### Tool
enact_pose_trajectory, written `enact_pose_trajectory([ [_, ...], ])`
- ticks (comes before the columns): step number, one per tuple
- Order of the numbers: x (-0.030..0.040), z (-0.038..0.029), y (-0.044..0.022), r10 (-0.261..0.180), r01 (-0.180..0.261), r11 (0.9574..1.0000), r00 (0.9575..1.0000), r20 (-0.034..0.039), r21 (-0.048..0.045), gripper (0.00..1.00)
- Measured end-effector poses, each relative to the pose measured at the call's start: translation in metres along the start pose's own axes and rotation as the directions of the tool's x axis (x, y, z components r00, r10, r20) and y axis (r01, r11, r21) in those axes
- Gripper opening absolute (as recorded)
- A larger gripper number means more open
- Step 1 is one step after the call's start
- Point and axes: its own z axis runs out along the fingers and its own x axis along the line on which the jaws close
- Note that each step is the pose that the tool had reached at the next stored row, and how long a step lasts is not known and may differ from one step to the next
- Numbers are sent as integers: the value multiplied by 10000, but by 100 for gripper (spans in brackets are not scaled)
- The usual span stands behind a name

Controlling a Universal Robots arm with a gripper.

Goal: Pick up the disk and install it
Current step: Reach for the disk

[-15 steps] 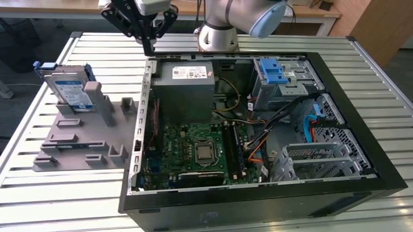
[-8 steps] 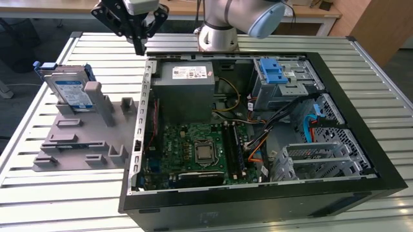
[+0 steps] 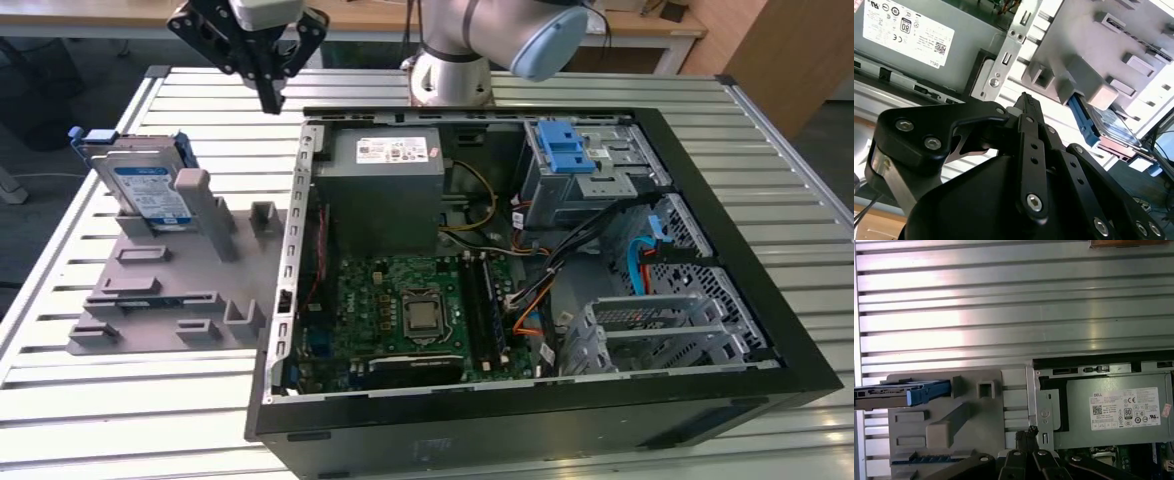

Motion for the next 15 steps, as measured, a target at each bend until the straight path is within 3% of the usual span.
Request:
enact_pose_trajectory([
  [15, 349, 26, 67, 4, -4, 10000, 9999, -157, 12, 11],
])
